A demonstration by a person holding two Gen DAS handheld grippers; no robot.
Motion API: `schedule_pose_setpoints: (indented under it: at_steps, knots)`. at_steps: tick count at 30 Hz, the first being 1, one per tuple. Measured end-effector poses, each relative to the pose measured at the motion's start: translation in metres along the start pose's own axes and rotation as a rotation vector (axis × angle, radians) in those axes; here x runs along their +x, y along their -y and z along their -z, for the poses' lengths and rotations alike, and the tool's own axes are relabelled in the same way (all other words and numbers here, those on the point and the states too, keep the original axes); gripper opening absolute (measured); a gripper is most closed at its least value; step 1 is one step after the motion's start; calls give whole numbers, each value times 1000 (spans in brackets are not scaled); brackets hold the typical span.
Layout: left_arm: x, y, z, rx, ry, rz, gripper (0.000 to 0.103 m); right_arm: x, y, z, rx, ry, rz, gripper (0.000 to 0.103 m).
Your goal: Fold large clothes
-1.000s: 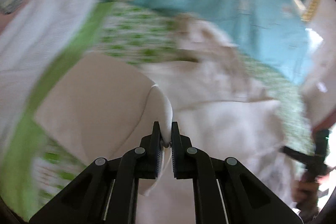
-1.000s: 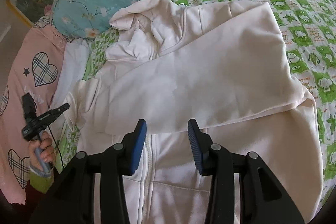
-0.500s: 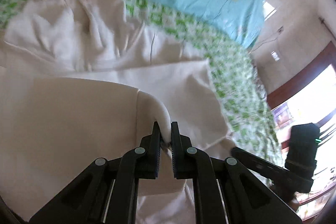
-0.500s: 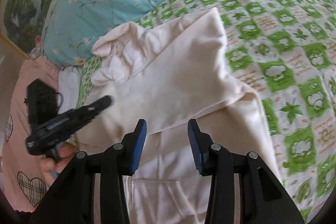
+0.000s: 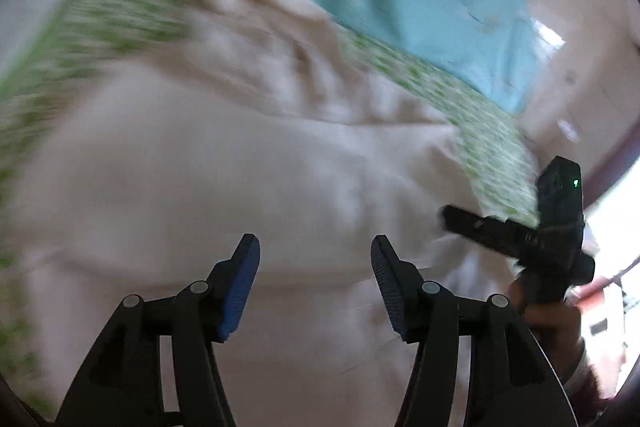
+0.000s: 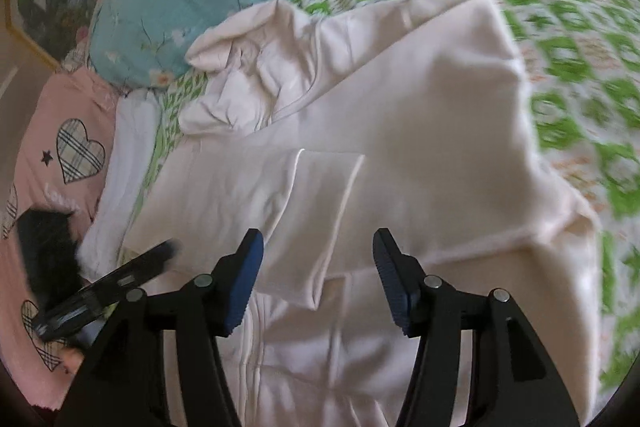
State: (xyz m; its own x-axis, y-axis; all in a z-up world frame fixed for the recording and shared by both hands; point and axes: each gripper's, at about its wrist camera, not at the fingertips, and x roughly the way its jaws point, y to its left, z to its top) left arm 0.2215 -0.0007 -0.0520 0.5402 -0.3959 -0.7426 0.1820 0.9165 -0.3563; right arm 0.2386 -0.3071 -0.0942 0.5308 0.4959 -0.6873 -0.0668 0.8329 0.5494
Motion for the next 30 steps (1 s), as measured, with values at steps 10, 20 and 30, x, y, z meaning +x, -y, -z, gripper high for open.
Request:
schedule_pose_setpoints:
  at_steps: [10,20,30]
  knots:
    - [-36,-136,23,-174,51,-339,60,45,-12,-12,-31,-53,36,12]
    - [6,-135,11,-129,29,-521,44,-36,-46,-60,-138,174,21,3]
    - [2,-121,29,-132,59,-543,39,0,47,-34,19,21,215,3]
